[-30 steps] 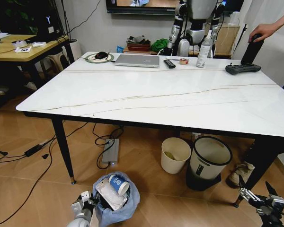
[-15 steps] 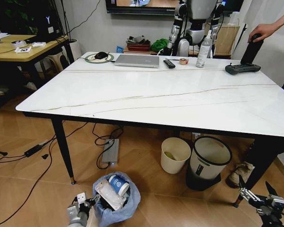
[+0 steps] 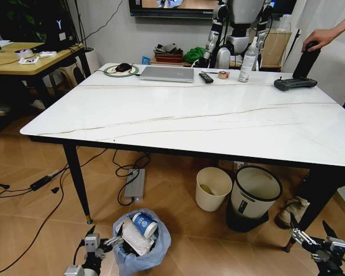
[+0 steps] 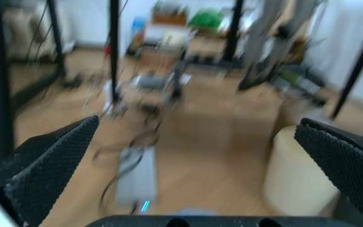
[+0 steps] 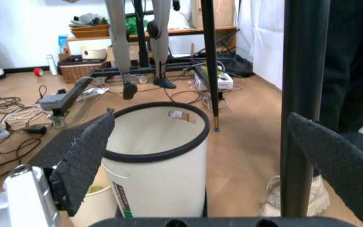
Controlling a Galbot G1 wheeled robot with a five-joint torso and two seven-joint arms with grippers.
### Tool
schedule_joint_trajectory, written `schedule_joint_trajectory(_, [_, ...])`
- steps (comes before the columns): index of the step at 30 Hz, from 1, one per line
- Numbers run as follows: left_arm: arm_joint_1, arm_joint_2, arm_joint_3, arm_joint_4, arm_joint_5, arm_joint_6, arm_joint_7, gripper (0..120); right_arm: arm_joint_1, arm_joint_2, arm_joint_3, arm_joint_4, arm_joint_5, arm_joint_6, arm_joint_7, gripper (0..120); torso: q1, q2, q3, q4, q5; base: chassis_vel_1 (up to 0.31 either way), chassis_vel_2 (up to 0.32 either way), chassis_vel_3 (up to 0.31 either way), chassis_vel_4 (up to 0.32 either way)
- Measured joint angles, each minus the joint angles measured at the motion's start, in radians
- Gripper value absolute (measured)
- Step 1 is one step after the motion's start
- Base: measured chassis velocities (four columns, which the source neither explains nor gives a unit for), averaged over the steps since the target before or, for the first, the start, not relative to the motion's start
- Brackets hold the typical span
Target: Pick up the trash bin and place the trash from the table into it.
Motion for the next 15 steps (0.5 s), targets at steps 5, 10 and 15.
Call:
schedule_joint_trajectory(5, [0.023, -0.007, 0.005, -0.054, 0.005, -0.015, 0.013, 107, 0.0, 0.0, 0.0, 0.0, 0.0, 0.0, 0.0, 100, 0.0, 0.0, 0.0, 0.0001, -0.0008, 0.0, 0.0, 0.0, 0.0])
schedule_joint_trajectory(10, [0.021, -0.007, 0.005, -0.053, 0.005, -0.015, 0.013, 101, 0.0, 0.0, 0.0, 0.0, 0.0, 0.0, 0.0, 100, 0.0, 0.0, 0.0, 0.0, -0.0003, 0.0, 0.0, 0.0, 0.0])
schedule_joint_trajectory(15, [0.019, -0.007, 0.006, -0.048, 0.003, -0.012, 0.012, 100, 0.0, 0.0, 0.0, 0.0, 0.0, 0.0, 0.0, 100, 0.0, 0.0, 0.0, 0.0001, -0.0003, 0.0, 0.0, 0.0, 0.0])
